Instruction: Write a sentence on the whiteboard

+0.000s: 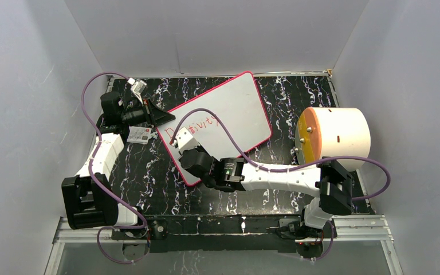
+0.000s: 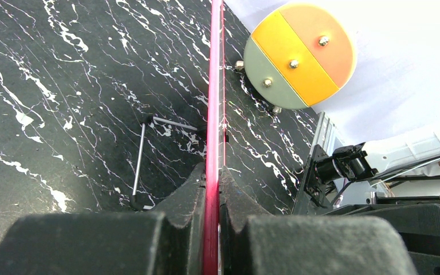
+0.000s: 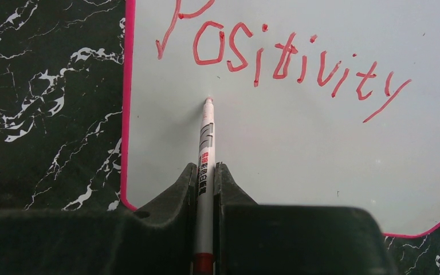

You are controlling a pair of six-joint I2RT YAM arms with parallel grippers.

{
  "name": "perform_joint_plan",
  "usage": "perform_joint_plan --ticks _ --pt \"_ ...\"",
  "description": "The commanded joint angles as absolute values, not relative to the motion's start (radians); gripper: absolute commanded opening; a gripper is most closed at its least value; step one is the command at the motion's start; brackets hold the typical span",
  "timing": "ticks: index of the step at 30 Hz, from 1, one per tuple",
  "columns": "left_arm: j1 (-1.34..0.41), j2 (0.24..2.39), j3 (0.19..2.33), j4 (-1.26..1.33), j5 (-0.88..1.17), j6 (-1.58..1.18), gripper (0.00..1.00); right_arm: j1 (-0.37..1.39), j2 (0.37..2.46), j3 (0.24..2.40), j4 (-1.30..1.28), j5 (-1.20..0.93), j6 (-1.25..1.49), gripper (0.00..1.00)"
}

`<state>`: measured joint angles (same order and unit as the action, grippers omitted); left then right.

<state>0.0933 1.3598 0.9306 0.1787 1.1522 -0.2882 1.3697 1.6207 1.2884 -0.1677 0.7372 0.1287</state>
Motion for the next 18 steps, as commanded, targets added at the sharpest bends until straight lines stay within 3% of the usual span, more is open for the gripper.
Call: perform_joint_plan --ticks 1,18 --pt "0.085 1.381 0.916 0.123 1.045 -0.209 0.0 1.371 1.64 1.354 -0.2 0.76 0.157 0.0" --pt "0.084 1.387 0.916 0.126 1.049 -0.21 0.0 1.374 1.633 1.355 -0.33 0.717 0.245 0.0"
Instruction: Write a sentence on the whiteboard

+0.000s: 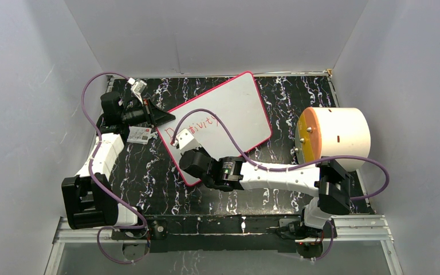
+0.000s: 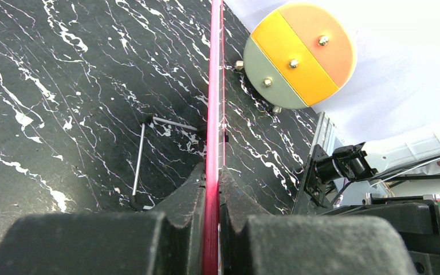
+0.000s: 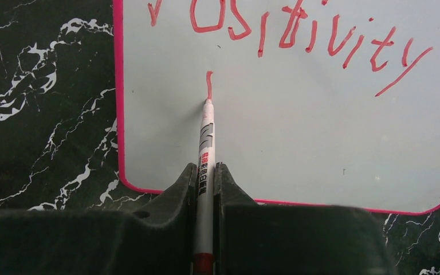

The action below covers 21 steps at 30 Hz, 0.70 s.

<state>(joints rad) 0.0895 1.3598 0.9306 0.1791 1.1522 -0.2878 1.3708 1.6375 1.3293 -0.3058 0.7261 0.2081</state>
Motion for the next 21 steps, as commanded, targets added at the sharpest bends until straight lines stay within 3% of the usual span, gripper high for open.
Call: perform_joint_plan --ticks 1,21 --pt "0.084 1.386 0.916 0.126 1.047 -0.21 0.0 1.374 1.631 1.353 -0.332 0.714 0.25 0.0" --pt "0.084 1.393 0.916 0.127 1.045 -0.21 0.0 1.382 1.579 1.288 -0.244 0.771 0.239 0.0"
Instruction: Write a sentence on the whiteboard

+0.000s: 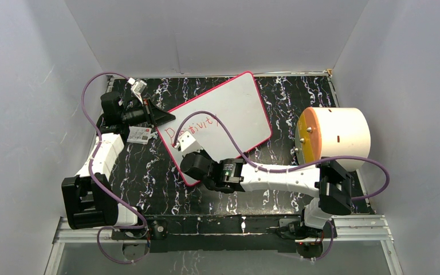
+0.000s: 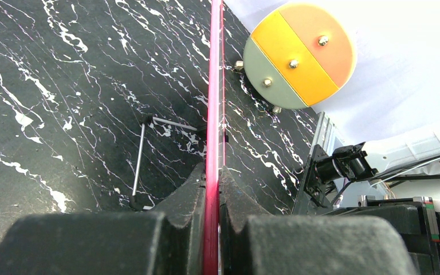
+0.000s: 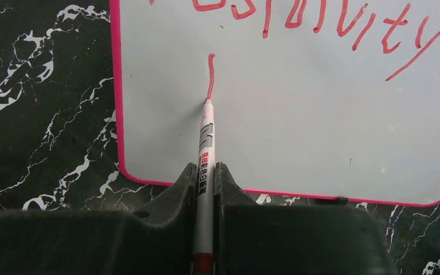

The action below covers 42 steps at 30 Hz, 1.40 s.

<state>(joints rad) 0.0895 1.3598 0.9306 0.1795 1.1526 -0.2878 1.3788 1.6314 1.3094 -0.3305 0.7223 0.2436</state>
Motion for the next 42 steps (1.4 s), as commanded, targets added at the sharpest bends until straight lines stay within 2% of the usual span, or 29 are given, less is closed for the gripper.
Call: perform_joint_plan --ticks 1,23,42 --pt "0.084 1.394 0.916 0.126 1.045 -0.21 0.0 1.382 1.574 1.282 -0.236 0.777 0.238 0.0" --pt "0.078 1.401 0.917 0.126 1.046 -0.211 0.0 1.38 1.587 1.263 -0.153 0.796 0.198 0.0" --pt "0.077 1.398 0.916 0.126 1.045 -0.21 0.0 1.376 1.582 1.266 -0.25 0.833 0.254 0.0"
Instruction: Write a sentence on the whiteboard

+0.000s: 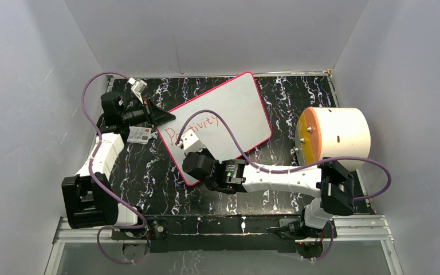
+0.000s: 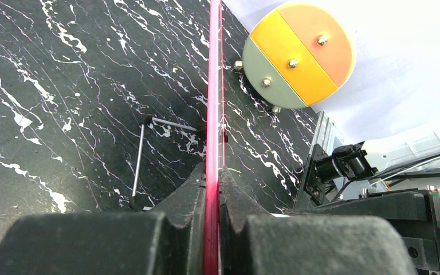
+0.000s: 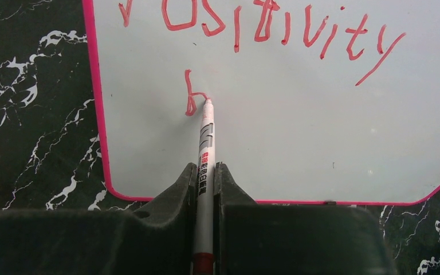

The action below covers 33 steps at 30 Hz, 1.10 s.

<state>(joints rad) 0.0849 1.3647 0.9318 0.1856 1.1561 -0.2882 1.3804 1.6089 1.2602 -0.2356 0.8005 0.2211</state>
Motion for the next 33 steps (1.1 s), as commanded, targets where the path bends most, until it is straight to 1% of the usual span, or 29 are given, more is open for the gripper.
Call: perform_joint_plan --ticks 1,10,22,33 --pt "0.077 1.398 0.916 0.126 1.043 -0.209 0.0 1.376 1.58 1.266 -0.256 0.83 0.257 0.0" --pt "0.077 1.4 0.916 0.126 1.042 -0.21 0.0 1.377 1.579 1.266 -0.272 0.787 0.259 0.0" --pt "0.076 1.4 0.916 0.126 1.043 -0.21 0.0 1.377 1.566 1.26 -0.223 0.739 0.236 0.0" --pt "0.077 1.402 0.917 0.126 1.043 -0.21 0.0 1.377 1.539 1.246 -0.196 0.758 0.223 0.0"
